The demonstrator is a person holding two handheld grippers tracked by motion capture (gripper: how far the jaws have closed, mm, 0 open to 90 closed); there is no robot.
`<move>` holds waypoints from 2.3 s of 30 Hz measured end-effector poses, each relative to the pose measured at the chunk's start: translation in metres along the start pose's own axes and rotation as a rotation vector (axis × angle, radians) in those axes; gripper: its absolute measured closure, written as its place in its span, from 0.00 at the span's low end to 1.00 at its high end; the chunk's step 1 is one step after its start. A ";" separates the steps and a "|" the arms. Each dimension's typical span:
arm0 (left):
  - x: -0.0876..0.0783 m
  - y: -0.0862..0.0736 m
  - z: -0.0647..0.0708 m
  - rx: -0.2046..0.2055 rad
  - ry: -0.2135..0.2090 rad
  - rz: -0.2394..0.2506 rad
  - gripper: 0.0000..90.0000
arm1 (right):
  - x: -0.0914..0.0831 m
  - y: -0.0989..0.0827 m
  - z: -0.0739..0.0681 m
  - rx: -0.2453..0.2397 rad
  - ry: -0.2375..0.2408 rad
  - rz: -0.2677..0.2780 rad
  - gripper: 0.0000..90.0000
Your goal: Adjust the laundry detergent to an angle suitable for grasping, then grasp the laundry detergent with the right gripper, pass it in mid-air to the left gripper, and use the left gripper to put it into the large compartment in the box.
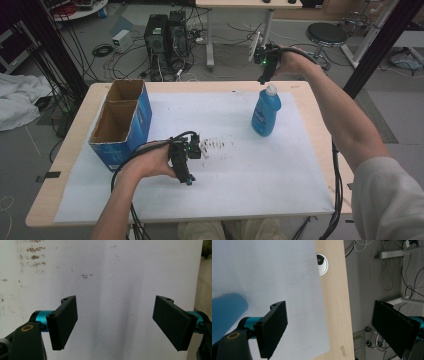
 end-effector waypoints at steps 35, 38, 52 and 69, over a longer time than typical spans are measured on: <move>-0.001 -0.002 0.002 -0.009 0.010 0.000 0.22 | -0.002 -0.009 0.003 0.000 -0.014 0.009 0.14; -0.001 -0.001 0.002 -0.007 0.009 0.002 0.22 | -0.006 -0.010 0.003 0.000 -0.018 0.012 0.14; 0.001 0.002 0.003 -0.004 0.005 -0.002 0.22 | -0.029 -0.030 -0.005 0.001 -0.042 -0.021 0.14; -0.002 0.004 0.004 0.006 -0.002 -0.012 0.22 | -0.050 -0.068 -0.046 0.028 0.019 -0.080 0.14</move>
Point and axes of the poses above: each handheld gripper's, and its own axes: x roughly forward along the jaws, y roughly out of its top, z roughly to its right, the point moved 7 cm from there along x, roughly forward along the jaws, and after that the axes turned 3 degrees about y, right-handed, at the moved point
